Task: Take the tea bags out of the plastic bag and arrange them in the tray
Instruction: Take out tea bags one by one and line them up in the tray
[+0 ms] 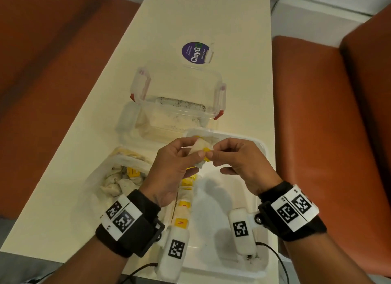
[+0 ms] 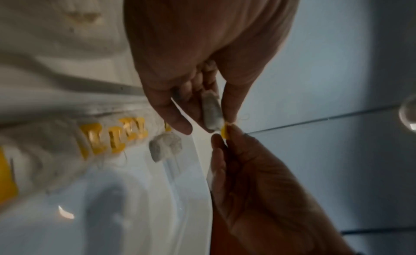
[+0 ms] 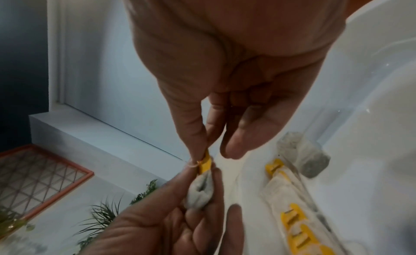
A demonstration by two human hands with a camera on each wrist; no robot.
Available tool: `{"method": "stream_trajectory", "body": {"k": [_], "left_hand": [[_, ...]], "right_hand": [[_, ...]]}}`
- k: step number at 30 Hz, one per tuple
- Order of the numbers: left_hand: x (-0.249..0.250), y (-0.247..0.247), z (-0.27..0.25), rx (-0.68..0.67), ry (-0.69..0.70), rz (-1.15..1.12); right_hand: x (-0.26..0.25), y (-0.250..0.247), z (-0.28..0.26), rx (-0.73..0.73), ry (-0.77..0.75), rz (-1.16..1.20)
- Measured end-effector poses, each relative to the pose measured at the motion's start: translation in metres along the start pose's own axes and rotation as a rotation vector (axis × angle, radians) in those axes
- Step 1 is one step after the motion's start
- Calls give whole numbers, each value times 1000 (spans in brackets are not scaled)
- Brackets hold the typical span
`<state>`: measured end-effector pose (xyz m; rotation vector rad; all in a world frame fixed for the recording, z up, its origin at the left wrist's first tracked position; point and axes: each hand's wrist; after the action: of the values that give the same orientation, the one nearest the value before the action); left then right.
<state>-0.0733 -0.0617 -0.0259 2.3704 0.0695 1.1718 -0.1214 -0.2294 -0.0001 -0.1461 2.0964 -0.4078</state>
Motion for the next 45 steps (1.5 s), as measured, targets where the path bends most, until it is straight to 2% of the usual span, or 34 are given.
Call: {"method": "stream_trajectory", "body": {"k": [6,11,13,19,21,25,36,42,45], "left_hand": [[-7,6,8,-11,108,266],[-10,5,14,9,95,564],[-2,2,9,14,93,613],[33,-18,-34,-80,103,554],[39,-29,-49,-75,93,519],[40,-56,-66,18,61,482],[49,-96,-86,139,138,479],[52,-105,-93,151,151,473],[52,-105,-96,156,161,466]], "right_hand": [[19,1,8,-50,105,189],[35,2,23,46,121,88],[38,2,38,75,108,-17],[53,13,75,252,38,-463],[56,18,74,320,16,-482],[58,25,71,408,-18,-543],[60,36,68,463,-27,-582],[57,33,64,486,50,-498],[59,30,62,449,72,-501]]}}
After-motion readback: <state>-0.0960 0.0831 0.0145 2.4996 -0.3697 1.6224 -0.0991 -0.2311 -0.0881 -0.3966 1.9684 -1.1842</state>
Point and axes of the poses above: each hand's wrist, its own z-axis towards the middle knuckle, its own y-axis out of the palm, x = y × z, and after that the axes turned 13 degrees about -z, right-handed
